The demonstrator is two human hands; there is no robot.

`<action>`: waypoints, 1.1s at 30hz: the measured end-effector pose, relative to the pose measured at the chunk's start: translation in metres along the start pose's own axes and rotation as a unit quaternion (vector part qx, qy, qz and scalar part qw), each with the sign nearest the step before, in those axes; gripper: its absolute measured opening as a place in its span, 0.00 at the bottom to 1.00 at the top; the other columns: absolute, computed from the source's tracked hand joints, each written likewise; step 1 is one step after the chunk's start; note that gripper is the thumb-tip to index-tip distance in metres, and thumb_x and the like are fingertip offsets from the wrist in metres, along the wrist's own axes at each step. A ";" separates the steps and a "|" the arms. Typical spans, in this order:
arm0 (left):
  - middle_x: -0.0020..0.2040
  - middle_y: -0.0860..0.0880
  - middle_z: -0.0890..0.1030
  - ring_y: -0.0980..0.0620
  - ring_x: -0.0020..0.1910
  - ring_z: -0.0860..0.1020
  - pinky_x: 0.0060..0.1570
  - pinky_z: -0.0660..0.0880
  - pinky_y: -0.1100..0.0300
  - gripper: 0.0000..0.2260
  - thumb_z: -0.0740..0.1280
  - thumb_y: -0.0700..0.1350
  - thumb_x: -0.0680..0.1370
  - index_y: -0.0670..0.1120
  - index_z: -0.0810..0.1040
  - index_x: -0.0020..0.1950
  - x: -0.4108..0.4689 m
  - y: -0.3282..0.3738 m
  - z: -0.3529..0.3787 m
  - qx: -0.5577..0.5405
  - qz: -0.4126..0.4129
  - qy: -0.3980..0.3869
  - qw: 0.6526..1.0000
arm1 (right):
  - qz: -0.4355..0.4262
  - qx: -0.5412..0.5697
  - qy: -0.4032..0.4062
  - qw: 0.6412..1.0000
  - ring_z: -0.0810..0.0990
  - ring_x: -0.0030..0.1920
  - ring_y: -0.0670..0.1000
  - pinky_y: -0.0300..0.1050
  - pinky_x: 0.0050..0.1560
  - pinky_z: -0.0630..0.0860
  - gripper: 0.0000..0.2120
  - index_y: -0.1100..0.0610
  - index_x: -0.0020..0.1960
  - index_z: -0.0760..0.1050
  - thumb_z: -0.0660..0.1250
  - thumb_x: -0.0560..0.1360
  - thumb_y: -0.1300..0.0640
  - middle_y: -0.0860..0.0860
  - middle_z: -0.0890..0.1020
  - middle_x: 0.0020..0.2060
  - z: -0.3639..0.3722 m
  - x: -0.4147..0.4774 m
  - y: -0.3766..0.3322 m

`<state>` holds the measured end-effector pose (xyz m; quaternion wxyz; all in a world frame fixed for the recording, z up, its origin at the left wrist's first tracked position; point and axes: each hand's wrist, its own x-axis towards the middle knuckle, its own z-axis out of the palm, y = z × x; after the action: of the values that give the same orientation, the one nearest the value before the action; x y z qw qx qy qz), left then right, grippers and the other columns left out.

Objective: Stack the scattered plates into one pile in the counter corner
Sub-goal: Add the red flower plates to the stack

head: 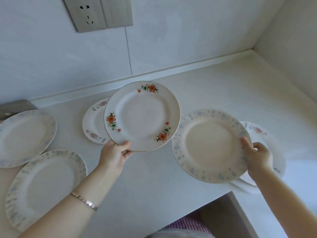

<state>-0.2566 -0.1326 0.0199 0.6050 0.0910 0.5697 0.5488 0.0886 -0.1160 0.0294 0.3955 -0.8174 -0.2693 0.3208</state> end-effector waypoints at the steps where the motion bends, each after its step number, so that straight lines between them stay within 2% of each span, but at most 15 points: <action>1: 0.46 0.48 0.80 0.52 0.41 0.80 0.29 0.79 0.66 0.14 0.58 0.28 0.76 0.45 0.75 0.47 -0.002 -0.007 0.019 0.011 -0.001 -0.010 1.000 | 0.007 -0.003 0.019 1.000 0.68 0.29 0.55 0.34 0.18 0.67 0.16 0.57 0.33 0.65 0.65 0.74 0.50 0.53 0.69 0.28 -0.019 0.011 0.002; 3: 0.45 0.47 0.80 0.53 0.40 0.80 0.30 0.80 0.66 0.14 0.58 0.28 0.76 0.45 0.76 0.46 -0.007 -0.022 0.057 0.029 -0.006 -0.027 0.999 | 0.026 0.006 0.049 0.998 0.68 0.30 0.55 0.39 0.23 0.68 0.15 0.59 0.37 0.67 0.65 0.75 0.51 0.53 0.68 0.29 -0.053 0.031 0.011; 5: 0.44 0.47 0.80 0.53 0.39 0.80 0.30 0.80 0.65 0.13 0.59 0.28 0.76 0.45 0.76 0.45 -0.011 -0.039 0.093 0.041 -0.012 -0.043 0.998 | 0.051 0.034 0.072 0.996 0.67 0.30 0.54 0.41 0.28 0.66 0.15 0.59 0.35 0.66 0.65 0.75 0.52 0.53 0.68 0.29 -0.086 0.051 0.026; 8: 0.45 0.46 0.80 0.50 0.42 0.79 0.30 0.80 0.64 0.13 0.59 0.27 0.76 0.44 0.76 0.45 -0.018 -0.064 0.142 0.049 -0.024 -0.062 0.997 | 0.085 0.051 0.086 0.991 0.68 0.30 0.54 0.42 0.31 0.65 0.16 0.57 0.33 0.65 0.66 0.74 0.51 0.53 0.69 0.29 -0.123 0.072 0.049; 17: 0.45 0.45 0.80 0.49 0.43 0.79 0.30 0.81 0.63 0.12 0.58 0.27 0.76 0.43 0.75 0.46 -0.038 -0.101 0.214 0.068 -0.034 -0.063 0.995 | 0.139 0.102 0.050 0.984 0.66 0.28 0.51 0.42 0.28 0.62 0.17 0.58 0.32 0.63 0.65 0.75 0.53 0.53 0.68 0.29 -0.145 0.106 0.086; 21: 0.46 0.46 0.80 0.50 0.44 0.79 0.31 0.81 0.63 0.12 0.58 0.28 0.76 0.43 0.75 0.46 -0.039 -0.101 0.221 0.077 -0.026 -0.055 0.995 | 0.101 0.026 0.043 0.994 0.65 0.30 0.52 0.42 0.29 0.60 0.18 0.57 0.32 0.61 0.63 0.76 0.51 0.51 0.65 0.29 -0.136 0.116 0.085; 26: 0.46 0.47 0.80 0.52 0.41 0.81 0.32 0.81 0.63 0.13 0.57 0.28 0.77 0.44 0.75 0.46 -0.038 -0.095 0.223 0.079 -0.022 -0.062 0.995 | 0.044 -0.098 0.008 0.994 0.68 0.30 0.51 0.44 0.29 0.63 0.18 0.59 0.36 0.64 0.60 0.75 0.46 0.51 0.70 0.30 -0.130 0.115 0.082; 29: 0.47 0.46 0.80 0.50 0.44 0.80 0.32 0.81 0.63 0.13 0.57 0.28 0.77 0.43 0.75 0.46 -0.037 -0.092 0.222 0.090 -0.023 -0.062 0.994 | 0.021 -0.130 -0.016 0.991 0.70 0.30 0.50 0.44 0.29 0.64 0.16 0.60 0.40 0.68 0.62 0.76 0.47 0.50 0.73 0.31 -0.124 0.116 0.080; 33: 0.46 0.45 0.80 0.49 0.44 0.79 0.31 0.81 0.63 0.12 0.58 0.27 0.76 0.43 0.75 0.46 -0.035 -0.088 0.222 0.110 -0.025 -0.066 0.991 | -0.003 -0.180 -0.036 0.983 0.73 0.34 0.53 0.43 0.30 0.65 0.17 0.62 0.46 0.70 0.64 0.74 0.47 0.55 0.78 0.37 -0.119 0.115 0.075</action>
<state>-0.0234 -0.0790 0.0502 0.6410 0.1788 0.5879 0.4599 0.2652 -0.1330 -0.0102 0.2329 -0.8626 -0.3389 0.2947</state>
